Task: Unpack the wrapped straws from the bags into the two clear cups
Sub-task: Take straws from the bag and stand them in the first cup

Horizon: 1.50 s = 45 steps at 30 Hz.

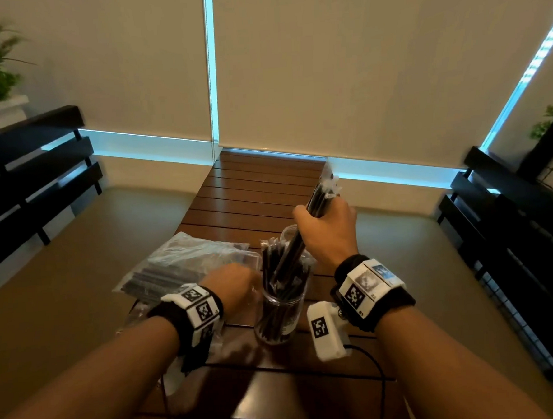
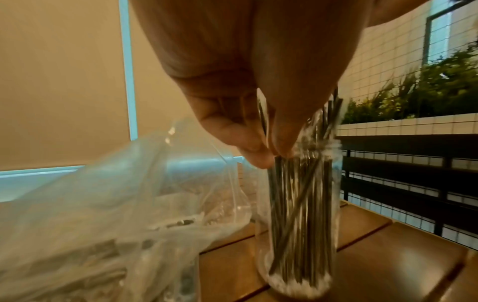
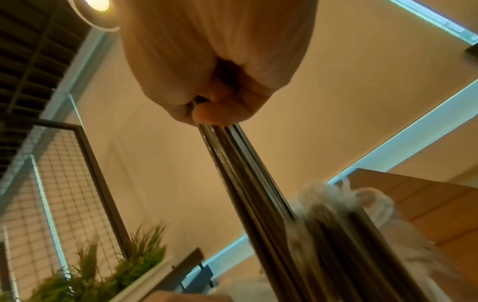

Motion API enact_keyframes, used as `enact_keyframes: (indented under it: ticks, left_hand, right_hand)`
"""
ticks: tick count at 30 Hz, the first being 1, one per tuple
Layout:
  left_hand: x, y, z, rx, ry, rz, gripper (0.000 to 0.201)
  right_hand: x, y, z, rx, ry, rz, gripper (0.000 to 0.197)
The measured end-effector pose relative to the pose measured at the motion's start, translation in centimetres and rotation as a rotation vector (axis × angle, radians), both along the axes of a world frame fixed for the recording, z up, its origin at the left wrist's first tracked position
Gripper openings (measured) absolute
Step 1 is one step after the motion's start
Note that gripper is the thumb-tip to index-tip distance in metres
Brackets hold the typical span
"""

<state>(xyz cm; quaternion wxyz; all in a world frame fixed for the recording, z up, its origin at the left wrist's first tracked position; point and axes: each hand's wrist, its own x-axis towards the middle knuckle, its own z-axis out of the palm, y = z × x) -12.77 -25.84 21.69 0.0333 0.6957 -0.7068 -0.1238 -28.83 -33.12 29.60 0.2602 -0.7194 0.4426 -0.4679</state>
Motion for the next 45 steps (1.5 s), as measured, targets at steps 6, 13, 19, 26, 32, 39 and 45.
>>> enact_keyframes:
  ticks: [6,13,19,26,32,39,45]
  left_hand:
    - [-1.4,-0.6,-1.9,-0.028,-0.136,-0.148,0.036]
    - [-1.4,-2.0,-2.2,-0.113,-0.147,-0.153,0.037]
    - [-1.4,-2.2,-3.0,-0.084,-0.081,-0.186,0.025]
    - [-1.3,-1.7,-2.6,-0.073,-0.037,-0.232,0.025]
    - [-1.2,-1.5,-2.3,-0.068,0.006,-0.220,0.024]
    - [-0.9,-1.4,-2.6,-0.078,-0.033,-0.234,0.023]
    - [-1.3,-0.9,-2.0,-0.078,-0.066,-0.238,0.025]
  right_hand:
    - [0.1,-0.9,-4.9,0.035,0.177,-0.004,0.035]
    - [0.3,-0.9,-7.3,0.062,0.196,0.047,0.034]
    - [0.4,-1.5,-7.6,0.017,0.274,-0.054,0.053]
    - [-0.9,-0.8,-8.7,-0.049,0.556,-0.166,0.063]
    - [0.1,-1.3,-6.4,-0.285,0.241,-0.140,0.087]
    - [1.9,-1.2,-6.1,-0.280,0.723,0.174,0.056]
    - [1.8,-0.7,-9.1,-0.148,0.866,0.265,0.054]
